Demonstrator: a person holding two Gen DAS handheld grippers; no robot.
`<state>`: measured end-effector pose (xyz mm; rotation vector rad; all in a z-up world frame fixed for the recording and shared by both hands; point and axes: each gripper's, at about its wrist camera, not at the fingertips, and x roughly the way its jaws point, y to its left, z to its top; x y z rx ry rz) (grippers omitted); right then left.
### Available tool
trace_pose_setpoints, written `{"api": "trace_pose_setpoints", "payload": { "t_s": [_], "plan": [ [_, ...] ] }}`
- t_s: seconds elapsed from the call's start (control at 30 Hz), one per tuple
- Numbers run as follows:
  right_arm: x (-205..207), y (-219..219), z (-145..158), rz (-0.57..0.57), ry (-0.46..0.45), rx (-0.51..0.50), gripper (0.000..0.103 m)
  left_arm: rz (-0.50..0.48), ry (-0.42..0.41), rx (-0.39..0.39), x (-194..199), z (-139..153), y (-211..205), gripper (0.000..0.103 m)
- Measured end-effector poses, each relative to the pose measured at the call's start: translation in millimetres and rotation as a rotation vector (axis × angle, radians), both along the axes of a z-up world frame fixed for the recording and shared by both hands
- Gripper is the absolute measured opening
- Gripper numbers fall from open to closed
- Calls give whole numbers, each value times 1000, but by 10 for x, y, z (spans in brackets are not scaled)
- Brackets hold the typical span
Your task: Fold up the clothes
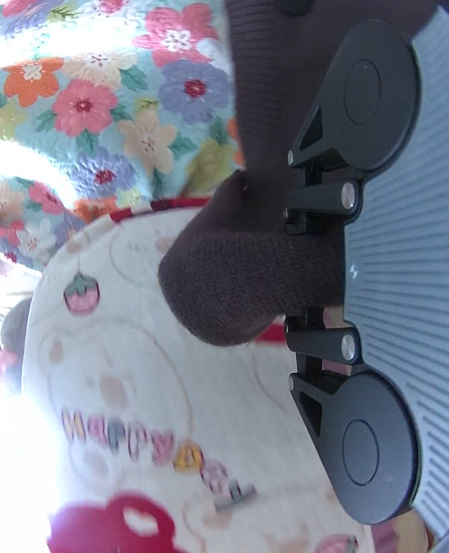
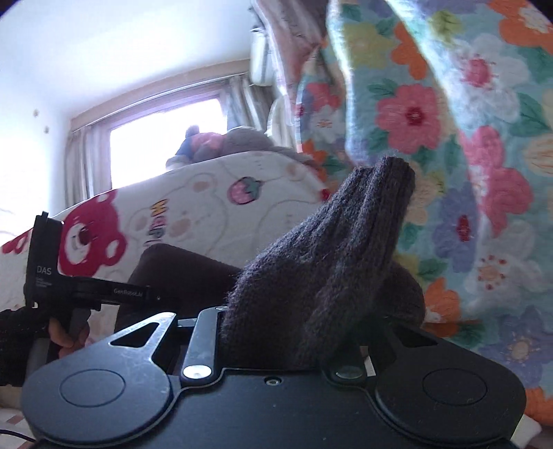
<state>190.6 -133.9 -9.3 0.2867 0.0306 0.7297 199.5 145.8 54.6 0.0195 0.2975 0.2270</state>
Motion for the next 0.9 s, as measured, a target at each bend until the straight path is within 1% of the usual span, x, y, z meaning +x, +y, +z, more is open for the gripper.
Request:
{"api": "trace_pose_setpoints", "payload": {
  "t_s": [0.13, 0.17, 0.23, 0.27, 0.33, 0.37, 0.4, 0.43, 0.47, 0.5, 0.53, 0.57, 0.63, 0.67, 0.73, 0.77, 0.8, 0.83, 0.87, 0.9],
  "plan": [
    [107, -357, -190, -129, -51, 74, 28, -85, -7, 11, 464, -14, -270, 28],
    [172, -438, -235, -153, -36, 93, 28, -107, 4, 14, 590, -30, -348, 28],
    [398, -608, -404, -176, 67, 155, 28, -134, 46, 19, 882, -128, -481, 28],
    [525, -657, -531, -192, 123, 155, 29, -141, 77, 20, 1049, -208, -541, 28],
    [794, -687, -837, -235, 236, 98, 29, -142, 166, 26, 1388, -466, -611, 28],
    [891, -695, -947, -249, 284, 85, 29, -140, 226, 42, 1554, -653, -639, 28],
    [957, -698, -1019, -256, 326, 86, 29, -127, 280, 79, 1678, -839, -668, 28],
    [1023, -700, -1091, -262, 367, 87, 29, -116, 302, 93, 1721, -937, -652, 28],
    [1052, -715, -1096, -251, 380, 98, 29, -108, 314, 97, 1740, -1006, -621, 28],
    [1050, -740, -1043, -223, 368, 117, 29, -99, 327, 100, 1759, -1075, -590, 28],
    [1044, -723, -1000, -216, 353, 106, 29, -91, 339, 104, 1779, -1144, -559, 28],
    [1034, -667, -965, -228, 336, 67, 29, -88, 324, 89, 1769, -1127, -531, 28],
    [979, -587, -874, -260, 281, 1, 29, -89, 277, 45, 1728, -1034, -477, 28],
    [946, -538, -820, -263, 252, -7, 28, -99, 232, 41, 1690, -970, -496, 28],
    [840, -547, -720, -271, 182, 13, 28, -123, 134, 38, 1611, -836, -562, 28],
    [785, -565, -688, -288, 134, 10, 28, -121, 138, 13, 1627, -805, -571, 28],
    [769, -596, -696, -292, 112, 8, 28, -116, 159, -19, 1660, -785, -572, 28],
    [785, -637, -724, -285, 112, 9, 30, -110, 179, -50, 1692, -765, -573, 29],
    [849, -695, -784, -255, 158, 20, 34, -91, 221, -87, 1747, -815, -551, 29],
    [974, -756, -893, -215, 264, 33, 34, -67, 262, -116, 1790, -933, -497, 29]
  ]
}}
